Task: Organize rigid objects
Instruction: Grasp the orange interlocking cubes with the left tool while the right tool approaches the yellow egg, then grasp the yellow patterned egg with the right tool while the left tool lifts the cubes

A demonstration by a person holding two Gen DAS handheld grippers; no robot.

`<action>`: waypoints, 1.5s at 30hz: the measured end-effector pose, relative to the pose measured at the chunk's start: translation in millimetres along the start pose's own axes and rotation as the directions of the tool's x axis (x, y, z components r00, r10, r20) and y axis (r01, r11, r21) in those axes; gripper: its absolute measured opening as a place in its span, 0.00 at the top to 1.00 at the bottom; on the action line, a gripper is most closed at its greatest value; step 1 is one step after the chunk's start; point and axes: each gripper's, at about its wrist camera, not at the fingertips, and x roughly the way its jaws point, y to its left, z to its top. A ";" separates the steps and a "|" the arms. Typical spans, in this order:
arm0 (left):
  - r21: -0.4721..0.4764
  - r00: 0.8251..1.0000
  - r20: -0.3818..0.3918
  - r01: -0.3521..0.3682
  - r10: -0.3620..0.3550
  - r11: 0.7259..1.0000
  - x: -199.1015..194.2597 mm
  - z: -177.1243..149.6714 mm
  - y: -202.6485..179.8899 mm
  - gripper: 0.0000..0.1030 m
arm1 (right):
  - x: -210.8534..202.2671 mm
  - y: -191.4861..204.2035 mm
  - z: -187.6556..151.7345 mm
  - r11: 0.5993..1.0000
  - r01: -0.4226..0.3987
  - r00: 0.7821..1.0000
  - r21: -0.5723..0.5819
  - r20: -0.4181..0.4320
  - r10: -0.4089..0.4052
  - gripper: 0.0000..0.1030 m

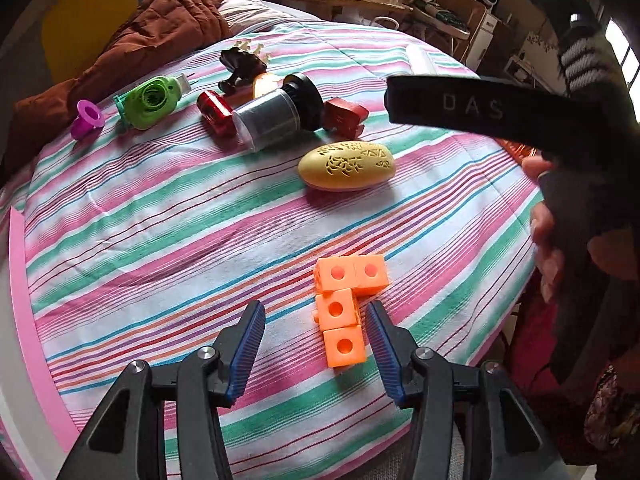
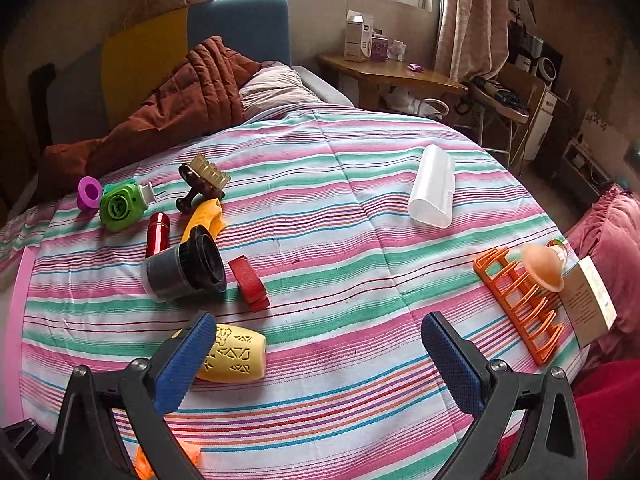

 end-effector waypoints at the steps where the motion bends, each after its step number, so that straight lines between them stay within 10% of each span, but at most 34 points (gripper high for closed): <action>1: 0.013 1.000 -0.010 -0.013 0.013 1.000 6.0 0.5 -4.2 0.49 | -0.8 2.1 -0.3 1.000 0.009 1.000 -0.014 0.005 -0.009 0.00; 28: 0.047 0.992 0.119 0.026 -0.031 0.999 8.7 -10.8 1.1 0.73 | 5.1 26.5 -7.9 0.991 0.051 0.999 -0.122 -0.003 -0.051 0.00; 45: -0.059 0.977 0.213 0.007 0.006 0.998 -33.1 -24.6 52.9 0.73 | 17.5 50.2 -11.5 0.963 -0.193 0.981 -0.190 -0.023 0.192 0.10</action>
